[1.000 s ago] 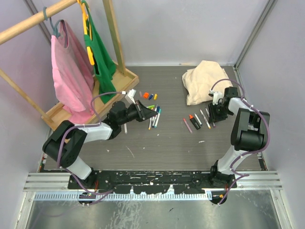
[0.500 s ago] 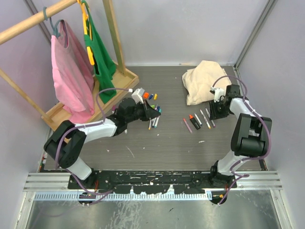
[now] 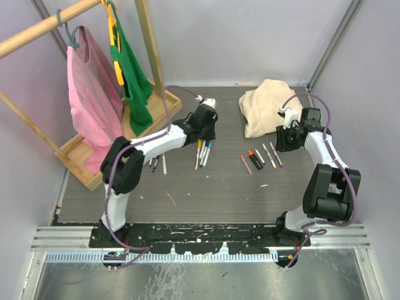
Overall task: Open the pen caps
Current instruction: Place the pen at the center of the board.
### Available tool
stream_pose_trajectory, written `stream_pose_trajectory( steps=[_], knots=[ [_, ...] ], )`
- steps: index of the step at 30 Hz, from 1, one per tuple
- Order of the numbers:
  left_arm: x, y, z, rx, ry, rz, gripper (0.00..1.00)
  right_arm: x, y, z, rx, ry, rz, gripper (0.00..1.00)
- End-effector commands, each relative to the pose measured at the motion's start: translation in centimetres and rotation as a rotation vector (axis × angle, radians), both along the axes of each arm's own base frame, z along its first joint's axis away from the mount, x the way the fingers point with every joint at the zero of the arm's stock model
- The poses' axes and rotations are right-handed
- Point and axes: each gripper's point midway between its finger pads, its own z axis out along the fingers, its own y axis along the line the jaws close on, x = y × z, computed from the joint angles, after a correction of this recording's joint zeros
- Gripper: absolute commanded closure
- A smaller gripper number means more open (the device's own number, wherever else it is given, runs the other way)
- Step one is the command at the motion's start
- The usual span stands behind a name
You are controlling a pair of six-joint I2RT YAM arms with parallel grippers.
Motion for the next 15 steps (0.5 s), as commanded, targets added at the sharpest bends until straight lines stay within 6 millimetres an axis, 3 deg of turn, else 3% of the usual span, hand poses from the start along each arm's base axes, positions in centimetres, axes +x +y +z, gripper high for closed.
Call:
stream_pose_trajectory(
  steps=[1, 10, 15],
  knots=[
    [1.9, 2.6, -2.0, 0.303, 0.029, 0.022, 1.00, 0.7, 0.7, 2.3, 0.015, -0.096, 0.038, 0.64],
    [6.4, 0.7, -3.5, 0.475, -0.012, -0.045, 0.95, 0.7, 1.2, 3.1, 0.031, -0.121, 0.056, 0.64],
    [7.9, -0.2, -4.4, 0.512, -0.023, -0.076, 0.94, 0.6, 1.4, 3.4, 0.040, -0.130, 0.064, 0.64]
  ],
)
